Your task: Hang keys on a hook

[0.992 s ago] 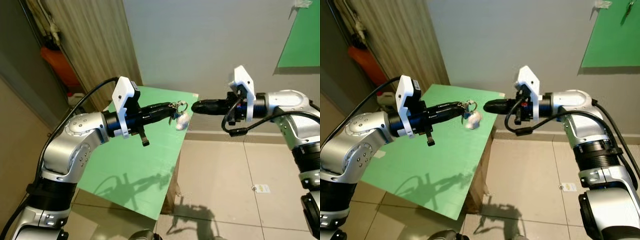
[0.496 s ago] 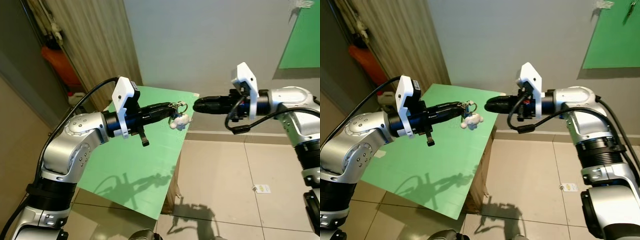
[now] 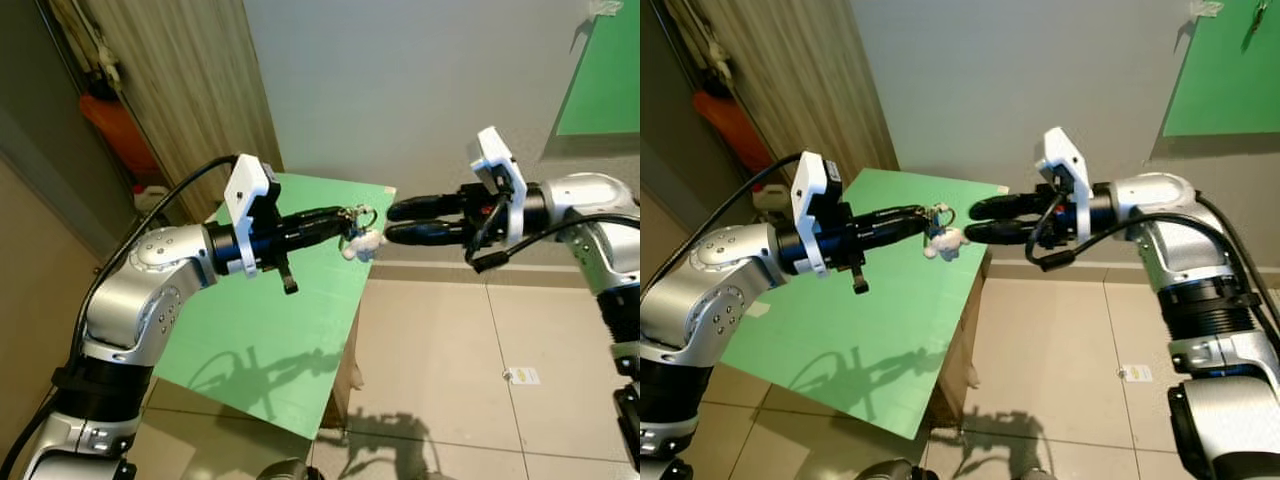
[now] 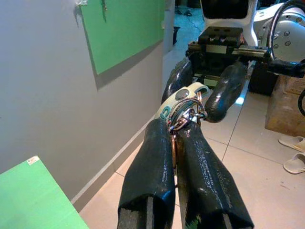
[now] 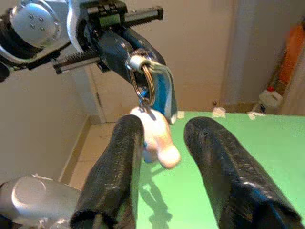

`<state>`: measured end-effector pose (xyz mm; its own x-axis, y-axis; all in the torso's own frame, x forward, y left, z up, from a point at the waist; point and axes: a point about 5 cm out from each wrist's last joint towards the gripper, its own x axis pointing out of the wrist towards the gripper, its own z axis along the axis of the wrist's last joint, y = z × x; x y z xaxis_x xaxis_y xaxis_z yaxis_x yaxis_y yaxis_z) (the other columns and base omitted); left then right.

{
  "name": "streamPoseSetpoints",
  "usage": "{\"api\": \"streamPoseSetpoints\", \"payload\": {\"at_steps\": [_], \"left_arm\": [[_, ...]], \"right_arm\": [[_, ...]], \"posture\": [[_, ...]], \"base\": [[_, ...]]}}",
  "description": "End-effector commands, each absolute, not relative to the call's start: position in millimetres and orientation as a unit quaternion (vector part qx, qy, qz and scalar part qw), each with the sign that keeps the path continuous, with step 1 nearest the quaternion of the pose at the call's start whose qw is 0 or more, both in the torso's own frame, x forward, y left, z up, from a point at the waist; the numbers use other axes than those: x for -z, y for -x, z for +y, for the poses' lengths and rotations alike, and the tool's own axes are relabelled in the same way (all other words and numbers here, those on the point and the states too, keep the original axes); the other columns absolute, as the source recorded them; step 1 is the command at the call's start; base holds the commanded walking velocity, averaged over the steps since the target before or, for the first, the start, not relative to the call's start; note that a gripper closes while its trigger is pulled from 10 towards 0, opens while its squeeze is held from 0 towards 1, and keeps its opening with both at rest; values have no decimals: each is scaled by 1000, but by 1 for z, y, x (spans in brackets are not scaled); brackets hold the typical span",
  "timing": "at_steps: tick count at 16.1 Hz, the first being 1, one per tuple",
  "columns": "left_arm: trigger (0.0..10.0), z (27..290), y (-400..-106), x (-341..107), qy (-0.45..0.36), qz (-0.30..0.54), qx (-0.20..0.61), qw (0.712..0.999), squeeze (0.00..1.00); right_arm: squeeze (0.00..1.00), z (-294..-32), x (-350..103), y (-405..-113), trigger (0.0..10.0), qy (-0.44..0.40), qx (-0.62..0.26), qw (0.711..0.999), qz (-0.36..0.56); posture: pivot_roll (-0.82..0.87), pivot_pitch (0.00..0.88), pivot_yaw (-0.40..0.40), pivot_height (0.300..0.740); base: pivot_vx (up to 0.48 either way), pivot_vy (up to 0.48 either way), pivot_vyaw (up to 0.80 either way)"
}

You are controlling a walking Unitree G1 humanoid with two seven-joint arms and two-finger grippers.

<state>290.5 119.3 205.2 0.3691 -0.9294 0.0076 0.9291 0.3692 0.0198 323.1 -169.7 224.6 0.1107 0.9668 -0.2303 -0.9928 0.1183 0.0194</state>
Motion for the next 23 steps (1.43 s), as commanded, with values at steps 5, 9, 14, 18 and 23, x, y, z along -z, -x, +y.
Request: {"api": "streamPoseSetpoints", "payload": {"at_steps": [5, 9, 14, 18, 23], "left_arm": [[0, 120, -288, -210, -15, -18, 571, 821, 0], [0, 120, -287, -210, -16, -18, 575, 818, 0], [0, 119, -286, -209, -15, -17, 576, 817, 0], [0, 118, -286, -210, -15, -18, 577, 816, 0], [0, 117, -286, -210, -15, -20, 577, 817, 0]], "right_arm": [[0, -153, -238, -324, 10000, 85, -676, 729, 64], [0, -151, -237, -326, 10000, 83, -674, 732, 61], [0, -148, -234, -326, 10000, 77, -678, 728, 62], [0, -145, -234, -326, 0, 70, -680, 727, 60], [0, -145, -236, -328, 0, 63, -680, 728, 59]], "posture": [[-104, 22, 147, 740], [-103, 22, 146, 740], [-101, 23, 146, 740], [-101, 24, 142, 740], [-97, 26, 140, 740]], "base": [[0, 0, 0], [0, 0, 0], [0, 0, 0], [0, 0, 0], [0, 0, 0]]}}
